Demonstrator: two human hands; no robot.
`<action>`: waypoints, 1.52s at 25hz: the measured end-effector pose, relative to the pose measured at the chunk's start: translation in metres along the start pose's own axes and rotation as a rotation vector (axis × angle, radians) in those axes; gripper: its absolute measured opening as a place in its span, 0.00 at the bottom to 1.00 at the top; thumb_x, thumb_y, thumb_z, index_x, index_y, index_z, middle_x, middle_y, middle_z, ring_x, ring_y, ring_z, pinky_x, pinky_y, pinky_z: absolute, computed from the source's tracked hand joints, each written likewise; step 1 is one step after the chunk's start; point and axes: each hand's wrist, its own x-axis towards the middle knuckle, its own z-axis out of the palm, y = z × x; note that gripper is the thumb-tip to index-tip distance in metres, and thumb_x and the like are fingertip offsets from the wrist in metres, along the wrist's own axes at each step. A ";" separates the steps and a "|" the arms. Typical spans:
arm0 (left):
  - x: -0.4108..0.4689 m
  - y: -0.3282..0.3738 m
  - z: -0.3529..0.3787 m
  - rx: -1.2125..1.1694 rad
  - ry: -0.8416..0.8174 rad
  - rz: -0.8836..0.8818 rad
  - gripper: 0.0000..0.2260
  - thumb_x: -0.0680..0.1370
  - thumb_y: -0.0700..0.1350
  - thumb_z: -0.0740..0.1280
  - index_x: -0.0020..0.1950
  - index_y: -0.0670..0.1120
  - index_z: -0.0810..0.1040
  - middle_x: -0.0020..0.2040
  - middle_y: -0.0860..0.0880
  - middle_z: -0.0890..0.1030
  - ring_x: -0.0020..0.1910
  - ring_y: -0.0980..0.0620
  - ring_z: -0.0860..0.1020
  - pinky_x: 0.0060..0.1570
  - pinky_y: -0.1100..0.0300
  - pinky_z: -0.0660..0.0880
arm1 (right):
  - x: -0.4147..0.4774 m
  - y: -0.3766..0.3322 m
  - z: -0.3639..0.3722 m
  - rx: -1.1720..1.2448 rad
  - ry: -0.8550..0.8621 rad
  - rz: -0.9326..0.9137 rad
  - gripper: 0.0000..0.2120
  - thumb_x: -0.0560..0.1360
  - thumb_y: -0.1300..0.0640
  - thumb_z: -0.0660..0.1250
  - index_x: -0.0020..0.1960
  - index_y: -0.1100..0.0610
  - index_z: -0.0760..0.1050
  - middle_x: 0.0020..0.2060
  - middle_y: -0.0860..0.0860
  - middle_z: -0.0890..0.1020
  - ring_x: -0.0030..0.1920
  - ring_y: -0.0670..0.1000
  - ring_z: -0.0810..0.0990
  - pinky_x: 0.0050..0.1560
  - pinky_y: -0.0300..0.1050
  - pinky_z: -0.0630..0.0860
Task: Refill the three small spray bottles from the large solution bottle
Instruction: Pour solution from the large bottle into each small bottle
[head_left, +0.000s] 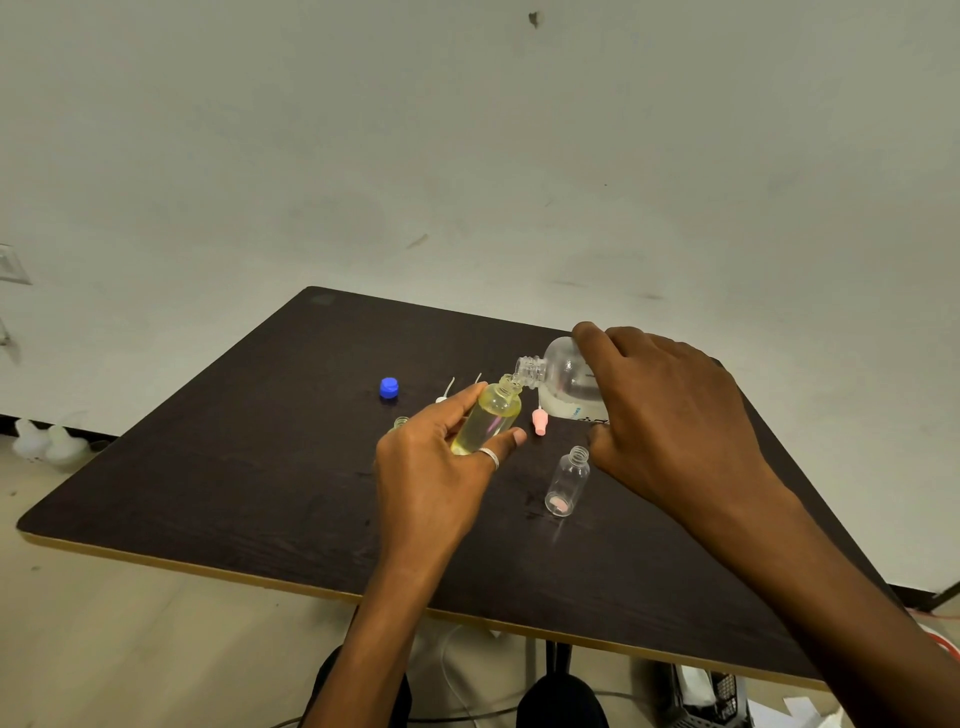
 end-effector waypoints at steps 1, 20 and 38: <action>0.000 0.001 0.000 0.005 -0.003 0.000 0.23 0.69 0.49 0.80 0.53 0.71 0.74 0.38 0.78 0.75 0.43 0.72 0.79 0.43 0.77 0.73 | 0.000 0.000 0.000 0.001 0.000 -0.002 0.35 0.58 0.56 0.77 0.64 0.55 0.72 0.48 0.53 0.83 0.43 0.57 0.81 0.39 0.45 0.71; -0.003 -0.006 0.005 0.007 0.044 -0.038 0.23 0.68 0.53 0.79 0.62 0.57 0.81 0.48 0.64 0.83 0.48 0.65 0.82 0.46 0.73 0.77 | 0.001 -0.001 -0.002 0.002 -0.014 -0.002 0.34 0.60 0.55 0.76 0.65 0.54 0.71 0.51 0.53 0.82 0.45 0.57 0.81 0.40 0.46 0.72; -0.006 0.001 0.008 -0.065 0.040 -0.103 0.24 0.67 0.52 0.79 0.62 0.58 0.80 0.42 0.71 0.78 0.46 0.71 0.80 0.42 0.77 0.74 | -0.001 -0.002 -0.001 0.017 0.019 0.006 0.35 0.58 0.55 0.77 0.63 0.54 0.72 0.48 0.52 0.82 0.43 0.57 0.81 0.39 0.43 0.66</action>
